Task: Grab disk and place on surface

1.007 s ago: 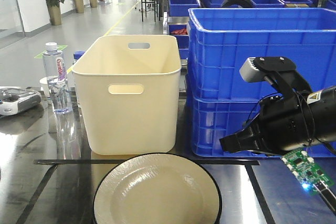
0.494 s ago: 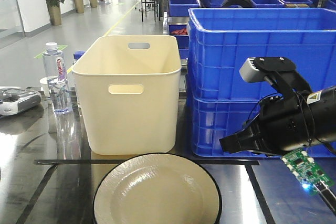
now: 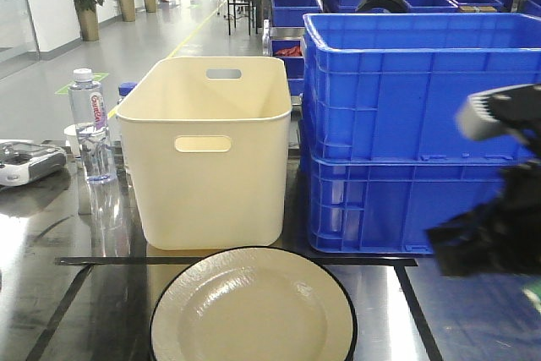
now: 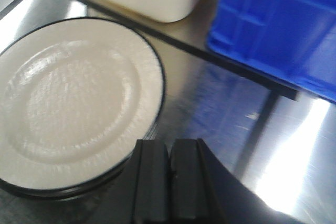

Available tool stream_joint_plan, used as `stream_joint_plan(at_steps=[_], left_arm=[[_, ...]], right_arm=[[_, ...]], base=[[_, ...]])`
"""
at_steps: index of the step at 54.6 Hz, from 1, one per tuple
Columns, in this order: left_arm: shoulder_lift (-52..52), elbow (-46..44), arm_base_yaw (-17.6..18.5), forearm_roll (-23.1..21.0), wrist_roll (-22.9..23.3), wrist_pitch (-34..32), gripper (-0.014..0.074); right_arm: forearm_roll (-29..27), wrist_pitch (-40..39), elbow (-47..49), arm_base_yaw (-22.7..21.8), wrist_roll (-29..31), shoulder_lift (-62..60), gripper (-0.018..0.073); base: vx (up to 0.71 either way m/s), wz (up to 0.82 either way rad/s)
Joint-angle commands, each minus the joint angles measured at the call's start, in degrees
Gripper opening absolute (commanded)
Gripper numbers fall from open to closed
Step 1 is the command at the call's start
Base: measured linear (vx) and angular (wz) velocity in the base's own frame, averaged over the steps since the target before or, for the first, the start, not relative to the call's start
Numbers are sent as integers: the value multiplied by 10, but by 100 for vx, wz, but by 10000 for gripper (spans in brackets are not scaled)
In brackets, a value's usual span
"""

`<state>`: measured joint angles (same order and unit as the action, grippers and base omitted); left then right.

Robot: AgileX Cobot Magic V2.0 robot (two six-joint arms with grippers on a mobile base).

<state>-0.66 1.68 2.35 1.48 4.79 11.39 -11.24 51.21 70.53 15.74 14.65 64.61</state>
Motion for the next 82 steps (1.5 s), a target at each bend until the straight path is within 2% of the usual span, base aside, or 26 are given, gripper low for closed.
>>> stream_joint_plan(at_steps=[1, 8, 14, 18, 31, 41, 46, 47, 50, 82], left_arm=[[-8, -12, -1, 2, 5, -45, -8], [-8, -12, -1, 2, 5, -45, -8], [-8, -12, -1, 2, 5, -45, -8], [-8, -12, -1, 2, 5, -45, -8], [-8, -12, -1, 2, 5, -45, -8], [-8, -12, -1, 2, 5, -45, -8], [-8, -12, -1, 2, 5, -45, -8], [-8, -12, -1, 2, 5, -44, -8], [-8, -12, -1, 2, 5, -43, -8], [-8, -12, -1, 2, 5, -43, -8]], right_arm=[[60, -89, -47, -4, -37, -79, 67], [127, -204, -177, -22, -67, -195, 67], [163, -321, -304, -79, -118, -297, 67], [181, -364, -375, -116, -140, -361, 67], [200, -376, -546, -193, -153, -530, 67], [199, -390, -666, -197, -155, -635, 67], [199, -451, -727, -197, -156, -660, 67], [198, -469, -733, -197, -156, -659, 67], [195, -441, -723, -197, -156, -656, 67], [191, -453, -727, -198, -156, -658, 67]], base=[[0, 0], [0, 0], [0, 0], [0, 0], [0, 0], [0, 0], [0, 0], [0, 0], [0, 0], [0, 0]])
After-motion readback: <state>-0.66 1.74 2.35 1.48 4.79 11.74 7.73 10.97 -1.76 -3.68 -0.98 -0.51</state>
